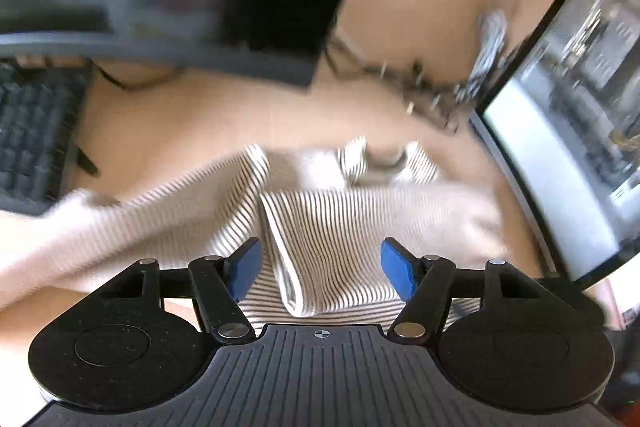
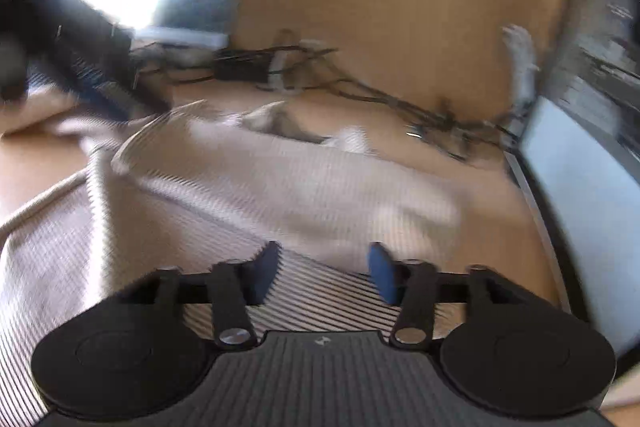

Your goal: Fold clothes

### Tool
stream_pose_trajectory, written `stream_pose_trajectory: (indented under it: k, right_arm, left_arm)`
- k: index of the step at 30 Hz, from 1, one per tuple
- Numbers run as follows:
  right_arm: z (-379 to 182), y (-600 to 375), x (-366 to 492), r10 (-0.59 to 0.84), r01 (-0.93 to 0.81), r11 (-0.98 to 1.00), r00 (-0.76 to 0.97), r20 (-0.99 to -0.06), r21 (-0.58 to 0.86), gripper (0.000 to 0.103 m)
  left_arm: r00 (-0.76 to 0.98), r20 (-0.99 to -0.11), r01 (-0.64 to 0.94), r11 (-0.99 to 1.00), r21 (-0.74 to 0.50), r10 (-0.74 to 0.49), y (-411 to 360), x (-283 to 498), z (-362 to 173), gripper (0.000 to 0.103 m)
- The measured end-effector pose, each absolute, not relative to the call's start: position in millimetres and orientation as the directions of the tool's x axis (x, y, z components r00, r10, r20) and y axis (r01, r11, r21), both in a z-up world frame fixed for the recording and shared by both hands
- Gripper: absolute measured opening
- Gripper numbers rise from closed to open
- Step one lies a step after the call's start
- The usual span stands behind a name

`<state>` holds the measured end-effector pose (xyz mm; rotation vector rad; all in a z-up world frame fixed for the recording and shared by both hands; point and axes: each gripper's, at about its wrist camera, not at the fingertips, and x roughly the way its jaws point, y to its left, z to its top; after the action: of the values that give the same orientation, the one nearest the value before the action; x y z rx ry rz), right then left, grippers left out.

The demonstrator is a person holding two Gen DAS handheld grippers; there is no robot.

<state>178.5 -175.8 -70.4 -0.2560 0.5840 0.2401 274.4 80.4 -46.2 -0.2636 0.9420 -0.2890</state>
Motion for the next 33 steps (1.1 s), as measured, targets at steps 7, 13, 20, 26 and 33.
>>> stream_pose_trajectory:
  k: [7, 13, 20, 26, 33]
  right_arm:
    - [-82.0, -177.3, 164.7, 0.033, -0.371, 0.770, 0.836, -0.548, -0.520, 0.042]
    - [-97.6, -164.9, 192.9, 0.061, -0.424, 0.684, 0.844, -0.533, -0.594, 0.023]
    - [-89.9, -173.6, 193.6, 0.062, -0.399, 0.721, 0.851, -0.521, -0.566, 0.012]
    - [-99.4, -161.9, 189.0, 0.089, -0.460, 0.685, 0.823, -0.562, -0.565, 0.017]
    - [-68.3, -159.5, 195.9, 0.120, -0.438, 0.785, 0.801, -0.587, -0.437, 0.036]
  left_arm:
    - [0.527, -0.789, 0.100, 0.944, -0.314, -0.318, 68.5, 287.7, -74.9, 0.071]
    - [0.573, -0.771, 0.119, 0.959, -0.256, -0.277, 59.7, 294.4, -75.7, 0.016]
    - [0.736, -0.606, 0.263, 0.952, -0.155, -0.301, 43.9, 307.5, -30.0, 0.008]
    - [0.702, -0.702, 0.135, 0.990, -0.041, -0.125, 75.4, 320.8, -61.1, 0.013]
    - [0.712, -0.682, 0.033, 0.979, -0.201, -0.164, 156.0, 263.8, -37.4, 0.053]
